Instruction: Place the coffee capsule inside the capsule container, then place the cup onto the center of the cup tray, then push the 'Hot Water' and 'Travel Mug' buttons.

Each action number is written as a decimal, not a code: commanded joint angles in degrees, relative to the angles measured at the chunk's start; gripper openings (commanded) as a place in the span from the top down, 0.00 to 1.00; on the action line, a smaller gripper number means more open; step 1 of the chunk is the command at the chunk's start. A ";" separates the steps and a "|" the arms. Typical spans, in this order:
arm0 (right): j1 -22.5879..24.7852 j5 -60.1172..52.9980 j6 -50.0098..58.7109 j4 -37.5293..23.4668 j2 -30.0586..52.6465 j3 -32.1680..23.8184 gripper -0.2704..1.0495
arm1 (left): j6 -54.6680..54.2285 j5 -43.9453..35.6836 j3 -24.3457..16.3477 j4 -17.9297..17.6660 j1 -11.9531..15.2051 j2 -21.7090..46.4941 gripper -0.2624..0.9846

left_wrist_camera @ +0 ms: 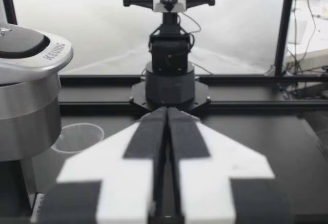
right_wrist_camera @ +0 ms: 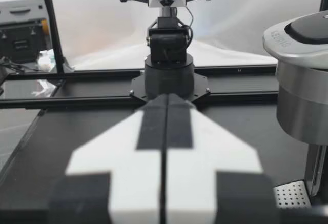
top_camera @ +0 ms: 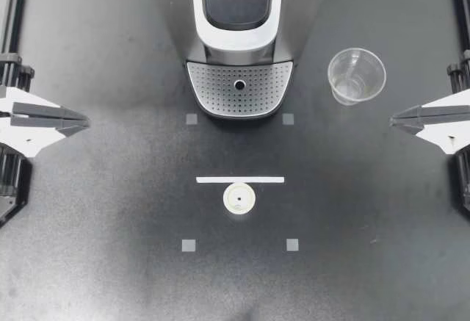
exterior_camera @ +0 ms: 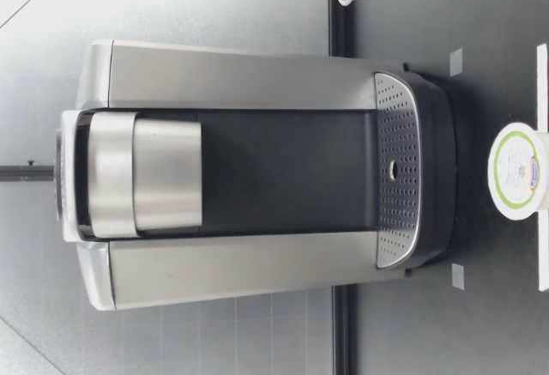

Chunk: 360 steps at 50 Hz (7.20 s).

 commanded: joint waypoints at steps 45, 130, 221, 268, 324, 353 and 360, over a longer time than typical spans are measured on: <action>2.37 -2.20 4.57 0.09 27.95 -4.57 0.73 | -4.75 -0.35 -4.75 0.18 -5.19 30.85 0.73; 5.45 9.49 4.22 -0.09 58.45 -21.88 0.73 | 2.37 13.18 -26.28 0.97 -4.04 61.26 0.19; 5.45 9.32 3.87 -0.70 61.70 -23.99 0.73 | 3.08 14.94 -32.96 0.88 -3.43 67.32 0.28; -8.44 -15.73 4.75 1.58 38.23 -13.97 0.73 | 1.67 8.61 -22.94 -1.05 -3.52 51.06 0.38; -14.06 -30.41 3.60 3.34 40.43 -19.51 0.73 | 1.85 0.88 -19.86 -2.20 -3.43 48.87 0.38; -21.71 -30.67 2.46 3.34 41.48 -27.25 0.73 | 2.37 0.88 -20.39 -2.20 -3.43 48.52 0.38; -23.99 -27.86 2.46 3.34 43.51 -29.88 0.73 | 3.08 0.88 -20.74 -2.20 -3.43 47.99 0.38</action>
